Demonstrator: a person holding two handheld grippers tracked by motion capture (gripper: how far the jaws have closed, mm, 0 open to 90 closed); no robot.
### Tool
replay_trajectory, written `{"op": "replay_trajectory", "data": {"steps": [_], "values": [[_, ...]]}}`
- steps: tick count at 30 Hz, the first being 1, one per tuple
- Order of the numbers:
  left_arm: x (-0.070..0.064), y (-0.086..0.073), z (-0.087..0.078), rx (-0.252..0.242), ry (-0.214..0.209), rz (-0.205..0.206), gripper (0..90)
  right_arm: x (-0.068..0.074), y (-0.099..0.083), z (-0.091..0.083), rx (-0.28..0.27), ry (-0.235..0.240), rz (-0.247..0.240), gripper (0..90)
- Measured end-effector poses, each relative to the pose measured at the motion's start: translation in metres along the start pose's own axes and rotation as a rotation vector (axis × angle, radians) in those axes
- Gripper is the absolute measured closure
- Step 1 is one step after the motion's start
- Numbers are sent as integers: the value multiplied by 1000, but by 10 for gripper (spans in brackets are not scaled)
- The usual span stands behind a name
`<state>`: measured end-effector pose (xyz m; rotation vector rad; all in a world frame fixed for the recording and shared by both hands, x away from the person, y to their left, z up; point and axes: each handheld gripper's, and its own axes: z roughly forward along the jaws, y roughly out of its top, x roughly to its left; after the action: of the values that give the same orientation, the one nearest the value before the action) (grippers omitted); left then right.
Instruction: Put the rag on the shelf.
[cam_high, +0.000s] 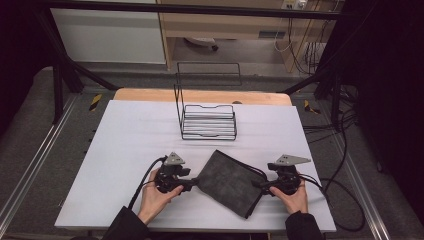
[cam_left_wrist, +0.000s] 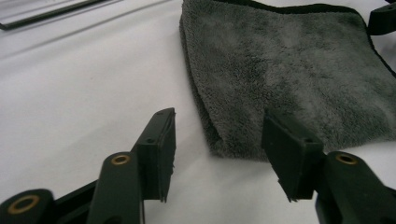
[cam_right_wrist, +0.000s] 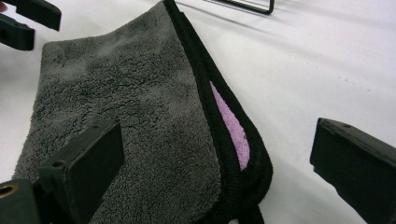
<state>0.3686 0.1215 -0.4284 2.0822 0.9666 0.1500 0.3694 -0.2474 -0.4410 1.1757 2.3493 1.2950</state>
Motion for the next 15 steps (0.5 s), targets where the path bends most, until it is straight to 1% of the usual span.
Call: {"op": "replay_trajectory", "data": {"steps": [1,3,5,8,11,12,15], "values": [[0,0,0,0,0,0,486,0,0,0,3,-2,0,40],[-2,0,7,20,2,-8,508,0,0,1,8,-5,1,45],[-3,-1,8,25,5,-6,525,0,0,2,11,-6,0,56],[-5,-2,12,40,8,-10,554,0,-1,3,14,-11,9,84],[-5,-3,15,55,8,-12,576,0,-1,4,8,-22,8,145],[-5,-3,17,60,8,-19,582,0,0,4,7,-27,14,158],[-5,-4,18,67,0,-28,617,0,-1,6,22,-41,13,214]]}}
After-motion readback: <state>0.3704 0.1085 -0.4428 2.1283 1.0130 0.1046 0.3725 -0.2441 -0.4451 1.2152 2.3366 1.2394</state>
